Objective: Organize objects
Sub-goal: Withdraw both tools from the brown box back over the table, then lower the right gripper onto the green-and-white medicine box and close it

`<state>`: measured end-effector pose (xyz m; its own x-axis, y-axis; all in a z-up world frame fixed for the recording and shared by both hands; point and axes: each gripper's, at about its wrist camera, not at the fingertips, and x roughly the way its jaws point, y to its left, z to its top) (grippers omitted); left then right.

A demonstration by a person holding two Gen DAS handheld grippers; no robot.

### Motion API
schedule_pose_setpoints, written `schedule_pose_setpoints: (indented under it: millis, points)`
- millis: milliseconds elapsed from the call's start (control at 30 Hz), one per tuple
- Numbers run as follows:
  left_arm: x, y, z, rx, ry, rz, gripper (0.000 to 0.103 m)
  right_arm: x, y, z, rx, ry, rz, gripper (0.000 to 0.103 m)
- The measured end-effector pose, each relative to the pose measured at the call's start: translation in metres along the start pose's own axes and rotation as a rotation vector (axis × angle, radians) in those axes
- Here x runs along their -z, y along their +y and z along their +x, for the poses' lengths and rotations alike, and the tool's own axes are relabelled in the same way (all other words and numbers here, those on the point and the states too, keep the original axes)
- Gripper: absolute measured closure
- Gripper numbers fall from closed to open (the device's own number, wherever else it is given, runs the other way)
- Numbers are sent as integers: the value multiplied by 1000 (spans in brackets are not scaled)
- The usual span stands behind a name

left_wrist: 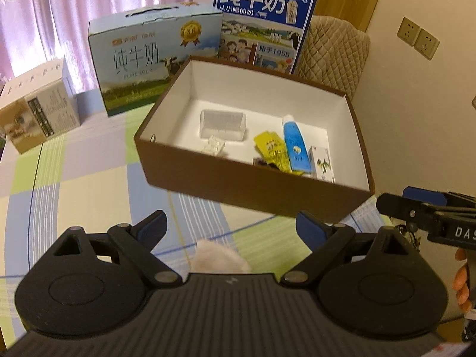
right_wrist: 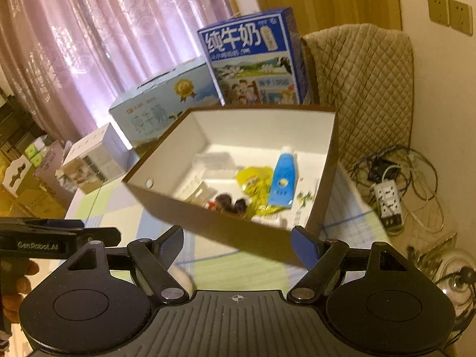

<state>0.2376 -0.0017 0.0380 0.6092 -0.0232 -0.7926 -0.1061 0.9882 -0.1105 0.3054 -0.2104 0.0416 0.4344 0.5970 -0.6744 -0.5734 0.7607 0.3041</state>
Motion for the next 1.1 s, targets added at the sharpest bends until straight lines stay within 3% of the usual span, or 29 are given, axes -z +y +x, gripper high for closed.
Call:
schedule_pose_setpoints:
  millis: [467, 1100]
  points:
    - [44, 19, -13, 0, 56, -40, 11, 50, 21, -1, -38, 94, -33, 27]
    - [90, 36, -4, -58, 139, -70, 11, 87, 32, 25, -35, 196, -83, 27]
